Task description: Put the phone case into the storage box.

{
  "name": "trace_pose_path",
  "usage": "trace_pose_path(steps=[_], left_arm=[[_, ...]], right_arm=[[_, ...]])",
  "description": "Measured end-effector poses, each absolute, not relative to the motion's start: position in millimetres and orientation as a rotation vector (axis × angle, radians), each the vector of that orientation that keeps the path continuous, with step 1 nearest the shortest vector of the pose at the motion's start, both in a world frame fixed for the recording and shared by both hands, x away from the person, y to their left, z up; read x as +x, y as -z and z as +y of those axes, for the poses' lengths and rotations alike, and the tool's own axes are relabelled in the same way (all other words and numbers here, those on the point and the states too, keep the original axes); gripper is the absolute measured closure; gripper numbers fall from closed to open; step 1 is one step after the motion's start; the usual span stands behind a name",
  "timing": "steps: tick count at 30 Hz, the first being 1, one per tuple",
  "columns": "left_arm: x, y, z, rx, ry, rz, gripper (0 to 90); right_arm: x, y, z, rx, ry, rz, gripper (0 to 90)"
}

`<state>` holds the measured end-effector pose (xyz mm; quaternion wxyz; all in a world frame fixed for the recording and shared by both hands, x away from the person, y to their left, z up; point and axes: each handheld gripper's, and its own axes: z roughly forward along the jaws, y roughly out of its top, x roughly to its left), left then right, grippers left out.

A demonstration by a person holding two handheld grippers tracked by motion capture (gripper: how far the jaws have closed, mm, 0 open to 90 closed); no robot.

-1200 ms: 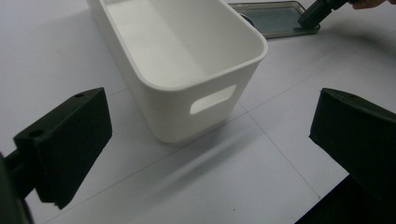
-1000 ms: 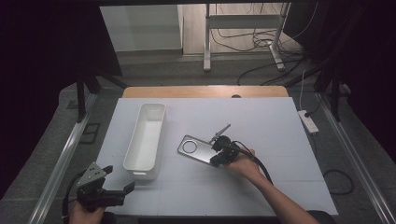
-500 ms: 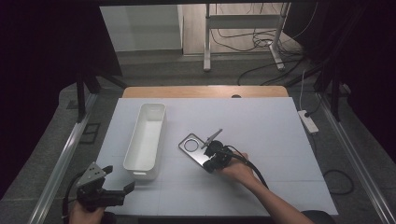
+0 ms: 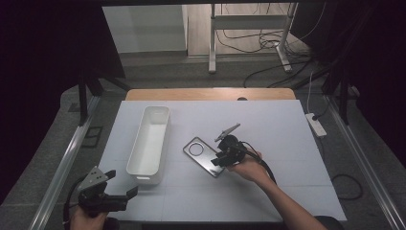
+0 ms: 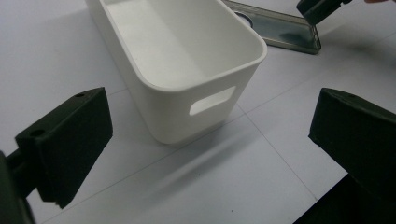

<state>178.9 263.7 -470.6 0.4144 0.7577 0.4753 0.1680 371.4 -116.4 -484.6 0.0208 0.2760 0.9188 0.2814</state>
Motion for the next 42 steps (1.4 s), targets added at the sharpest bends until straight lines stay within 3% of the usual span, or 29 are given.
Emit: trace_pose_path(steps=[6,8,9,16,19,32,42], left_arm=[[178.9,470.7,263.6,1.907,-0.422,1.192,0.3],[179.0,470.8,263.5,1.908,-0.421,1.191,0.3],[179.0,470.8,263.5,1.908,-0.421,1.191,0.3],[179.1,470.8,263.5,1.910,-0.419,1.189,0.3],[179.0,470.7,263.4,1.910,-0.419,1.188,0.3],[179.2,470.7,262.9,1.916,-0.417,1.184,0.3],[179.2,470.7,263.0,1.916,-0.416,1.183,0.4]], right_arm=[[376.1,477.0,-119.9,0.855,-0.865,2.792,42.6],[379.3,475.2,-121.2,0.877,-0.855,2.772,32.1],[379.3,475.2,-121.2,0.877,-0.855,2.772,32.1],[387.9,477.8,-121.8,0.948,-0.842,2.758,6.4],[390.4,478.8,-122.2,0.959,-0.867,2.781,1.1],[397.9,490.2,-117.3,0.974,-0.746,2.815,0.9],[400.1,503.1,-115.4,0.930,-0.681,2.792,10.5]])
